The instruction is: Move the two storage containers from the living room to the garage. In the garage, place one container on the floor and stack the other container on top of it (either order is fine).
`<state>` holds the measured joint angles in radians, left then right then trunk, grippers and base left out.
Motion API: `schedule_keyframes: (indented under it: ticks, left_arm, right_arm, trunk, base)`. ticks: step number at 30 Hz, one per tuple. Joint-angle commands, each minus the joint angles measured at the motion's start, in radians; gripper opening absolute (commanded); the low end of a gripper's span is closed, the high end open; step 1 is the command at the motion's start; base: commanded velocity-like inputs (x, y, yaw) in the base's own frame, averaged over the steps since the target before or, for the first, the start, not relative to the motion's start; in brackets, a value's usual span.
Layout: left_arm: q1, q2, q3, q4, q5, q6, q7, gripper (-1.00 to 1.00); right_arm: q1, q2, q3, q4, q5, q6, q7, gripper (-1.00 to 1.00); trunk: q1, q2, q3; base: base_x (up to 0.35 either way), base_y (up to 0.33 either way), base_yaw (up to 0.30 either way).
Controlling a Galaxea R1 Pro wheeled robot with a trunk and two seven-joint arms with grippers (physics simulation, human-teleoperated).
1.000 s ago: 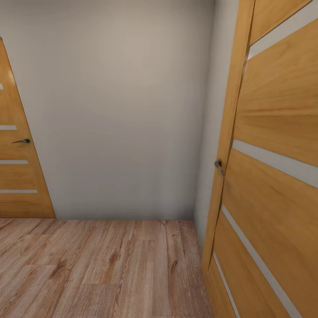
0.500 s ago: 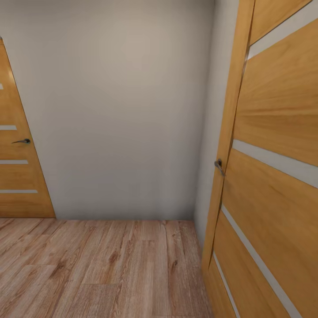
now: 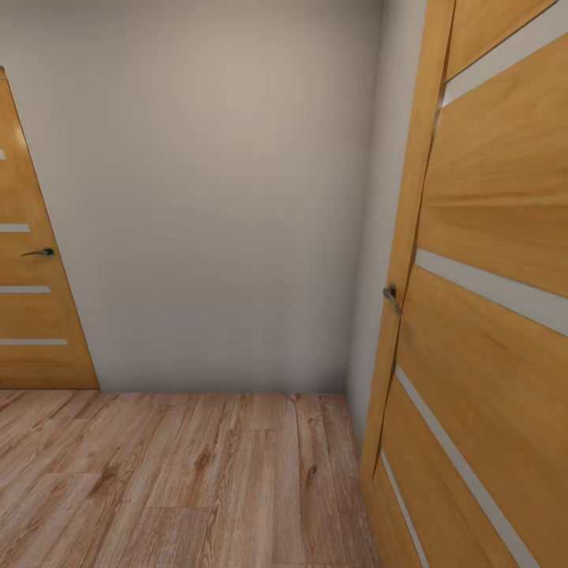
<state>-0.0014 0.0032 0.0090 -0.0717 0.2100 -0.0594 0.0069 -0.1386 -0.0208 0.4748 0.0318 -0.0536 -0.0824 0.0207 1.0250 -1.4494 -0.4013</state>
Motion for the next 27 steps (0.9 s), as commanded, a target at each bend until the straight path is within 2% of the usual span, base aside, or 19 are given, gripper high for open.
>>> schedule_keyframes:
  ticks: [1, 5, 8, 15, 22, 27]
  left_arm:
    - [0.000, 0.000, 0.000, 0.000, 0.005, -0.002, 0.001, 1.00]
    - [0.000, 0.000, 0.000, 0.000, 0.005, -0.002, 0.001, 1.00]
    - [0.000, 0.000, 0.000, 0.000, 0.005, -0.002, 0.001, 1.00]
    - [0.000, 0.000, 0.000, 0.000, 0.005, -0.002, 0.001, 1.00]
    - [0.000, -0.001, 0.000, 0.000, 0.005, -0.002, 0.001, 1.00]
    - [0.000, -0.002, 0.000, 0.000, 0.005, -0.002, 0.001, 1.00]
  right_arm:
    - [-0.001, 0.000, 0.005, 0.003, -0.005, -0.006, 0.002, 1.00]
    - [0.007, -0.020, 0.006, 0.003, -0.003, -0.008, 0.001, 1.00]
    - [0.018, -0.026, 0.006, 0.002, -0.002, -0.010, 0.001, 1.00]
    - [0.026, -0.029, 0.006, 0.002, -0.005, -0.012, 0.000, 1.00]
    - [0.027, -0.030, 0.005, 0.002, -0.006, -0.013, 0.000, 1.00]
    - [0.027, -0.031, 0.007, 0.002, -0.006, -0.013, 0.000, 1.00]
  trunk:
    - [0.000, -0.001, -0.001]
    - [0.000, -0.001, -0.001]
    - [0.000, -0.001, -0.001]
    - [0.000, -0.001, -0.001]
    - [0.000, -0.001, -0.001]
    - [0.000, -0.001, -0.001]
  base:
    - [0.000, 0.000, 0.000]
    - [0.000, 0.000, 0.000]
    - [0.000, 0.000, 0.000]
    - [0.000, 0.000, 0.008]
    - [0.000, 0.000, 0.233]
    - [0.000, 0.000, 0.077]
